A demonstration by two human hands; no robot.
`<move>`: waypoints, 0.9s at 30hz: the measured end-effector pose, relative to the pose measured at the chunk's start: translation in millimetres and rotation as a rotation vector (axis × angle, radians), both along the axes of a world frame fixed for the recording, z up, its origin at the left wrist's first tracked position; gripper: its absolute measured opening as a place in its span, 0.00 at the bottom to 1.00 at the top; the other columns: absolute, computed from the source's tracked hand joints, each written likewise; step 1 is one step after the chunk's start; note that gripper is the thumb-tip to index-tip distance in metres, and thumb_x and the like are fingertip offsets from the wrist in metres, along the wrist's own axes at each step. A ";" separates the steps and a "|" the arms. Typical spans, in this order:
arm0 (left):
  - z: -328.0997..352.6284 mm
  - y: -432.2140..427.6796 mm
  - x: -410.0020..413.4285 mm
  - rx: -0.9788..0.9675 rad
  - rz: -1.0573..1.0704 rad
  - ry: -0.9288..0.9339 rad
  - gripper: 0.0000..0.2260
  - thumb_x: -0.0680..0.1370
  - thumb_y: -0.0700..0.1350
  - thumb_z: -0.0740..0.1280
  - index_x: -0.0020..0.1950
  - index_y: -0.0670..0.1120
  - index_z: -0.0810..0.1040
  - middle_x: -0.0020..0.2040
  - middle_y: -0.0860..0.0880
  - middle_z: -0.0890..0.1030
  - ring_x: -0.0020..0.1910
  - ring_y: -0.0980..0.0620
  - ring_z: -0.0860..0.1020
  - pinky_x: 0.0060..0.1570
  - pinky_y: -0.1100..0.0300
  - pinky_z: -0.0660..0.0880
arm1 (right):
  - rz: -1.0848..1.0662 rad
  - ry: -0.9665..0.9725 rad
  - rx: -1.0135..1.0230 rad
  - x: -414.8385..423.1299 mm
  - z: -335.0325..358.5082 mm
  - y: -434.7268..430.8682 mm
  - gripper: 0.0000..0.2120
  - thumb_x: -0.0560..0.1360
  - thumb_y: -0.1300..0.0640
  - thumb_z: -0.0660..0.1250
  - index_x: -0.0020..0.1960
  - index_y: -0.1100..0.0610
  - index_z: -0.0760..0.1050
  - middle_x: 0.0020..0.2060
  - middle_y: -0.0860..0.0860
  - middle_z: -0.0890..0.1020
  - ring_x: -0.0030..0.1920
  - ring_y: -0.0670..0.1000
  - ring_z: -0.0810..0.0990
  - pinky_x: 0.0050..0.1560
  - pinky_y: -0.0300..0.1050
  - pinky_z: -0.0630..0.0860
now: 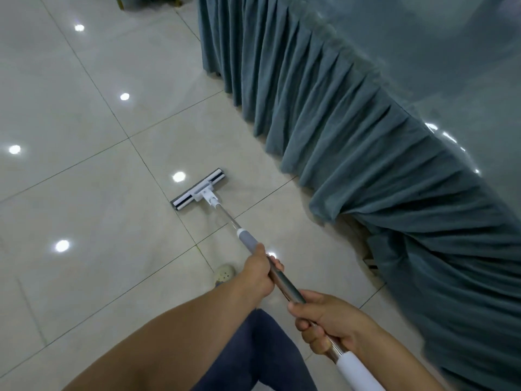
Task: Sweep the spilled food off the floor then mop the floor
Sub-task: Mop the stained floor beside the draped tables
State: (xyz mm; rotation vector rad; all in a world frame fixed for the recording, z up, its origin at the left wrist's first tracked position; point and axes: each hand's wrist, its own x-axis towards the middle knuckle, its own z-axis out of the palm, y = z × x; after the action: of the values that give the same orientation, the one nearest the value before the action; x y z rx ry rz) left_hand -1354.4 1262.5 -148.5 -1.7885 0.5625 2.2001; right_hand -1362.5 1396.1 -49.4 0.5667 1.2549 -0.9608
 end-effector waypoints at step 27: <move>-84.0 -239.0 -156.7 -0.170 -0.105 0.008 0.13 0.82 0.49 0.57 0.41 0.43 0.64 0.29 0.48 0.66 0.20 0.54 0.64 0.18 0.70 0.65 | -0.396 -0.125 -0.182 -126.9 -101.6 -230.8 0.09 0.81 0.55 0.60 0.60 0.51 0.73 0.29 0.53 0.71 0.19 0.45 0.66 0.17 0.32 0.65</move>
State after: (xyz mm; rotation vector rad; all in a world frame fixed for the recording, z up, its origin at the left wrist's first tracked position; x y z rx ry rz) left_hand -1511.1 1023.5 -232.5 -1.7861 0.8479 2.1473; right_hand -1489.4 1165.3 -151.0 0.7348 0.9480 -1.3327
